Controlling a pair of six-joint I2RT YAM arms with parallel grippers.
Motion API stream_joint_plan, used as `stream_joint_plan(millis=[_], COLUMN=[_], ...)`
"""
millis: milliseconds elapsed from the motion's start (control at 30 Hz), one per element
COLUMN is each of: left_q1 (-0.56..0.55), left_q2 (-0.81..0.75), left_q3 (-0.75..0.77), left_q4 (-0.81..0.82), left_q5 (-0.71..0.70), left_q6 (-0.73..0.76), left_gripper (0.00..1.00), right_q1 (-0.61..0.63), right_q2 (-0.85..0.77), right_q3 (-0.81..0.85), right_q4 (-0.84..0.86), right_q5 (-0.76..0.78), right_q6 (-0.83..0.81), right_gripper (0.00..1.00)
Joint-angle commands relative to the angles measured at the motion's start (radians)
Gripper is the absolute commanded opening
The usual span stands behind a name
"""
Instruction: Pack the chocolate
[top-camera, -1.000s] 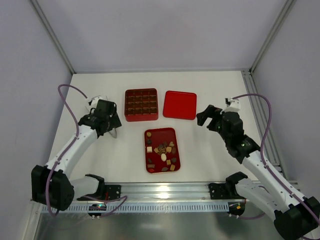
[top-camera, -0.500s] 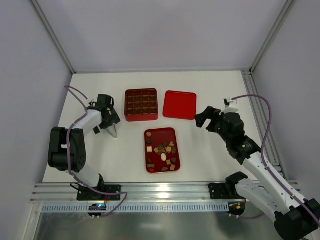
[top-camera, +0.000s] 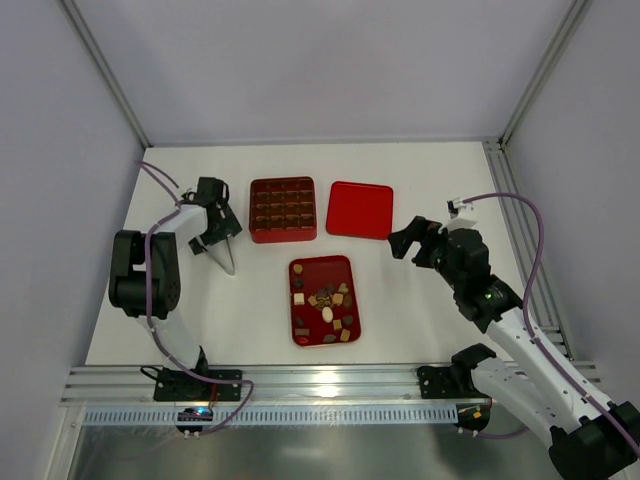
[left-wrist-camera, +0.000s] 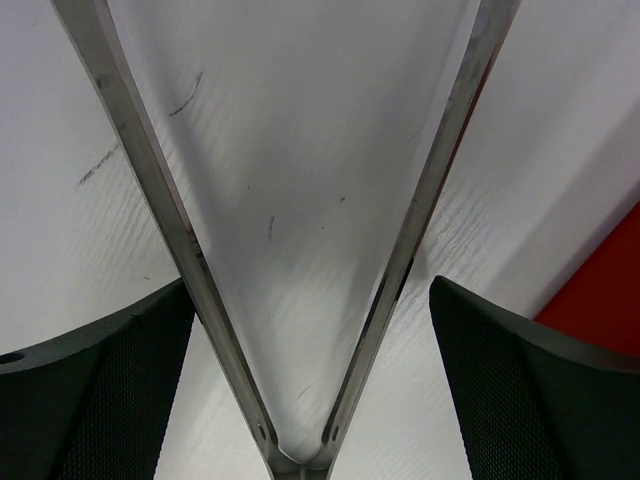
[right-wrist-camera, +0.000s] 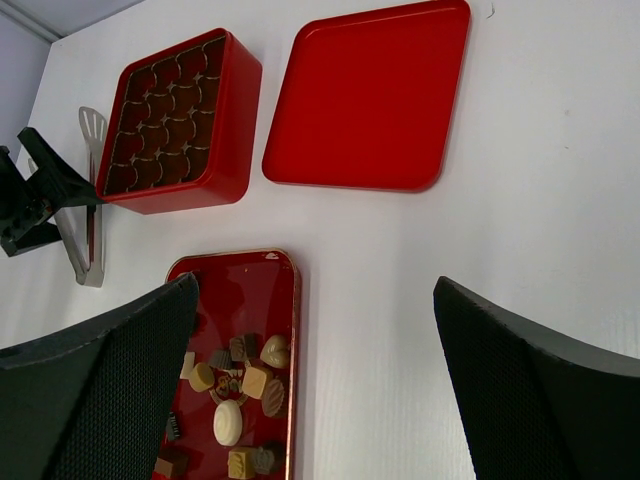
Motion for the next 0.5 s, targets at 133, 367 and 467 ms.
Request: stream_joint_plan(millis=[133, 367, 467], left_q1=[0.012, 0.014, 0.014], left_q2=[0.021, 0.051, 0.064], left_q3=[0.043, 0.061, 0.072], left_q4=[0.007, -0.022, -0.031], left_q5=[-0.015, -0.01, -0.015], left_q6=[0.028, 0.059, 0.073], left_gripper=[0.93, 0.89, 0.88], right_q1=[0.002, 0.002, 0.002], right_q2=[-0.012, 0.007, 0.005], right_q3=[-0.002, -0.006, -0.006], right_q4=[0.044, 0.052, 0.05], right_q5=[-0.004, -0.016, -0.013], right_q6=[0.0, 0.006, 0.005], right_gripper=[1.0, 1.0, 1.0])
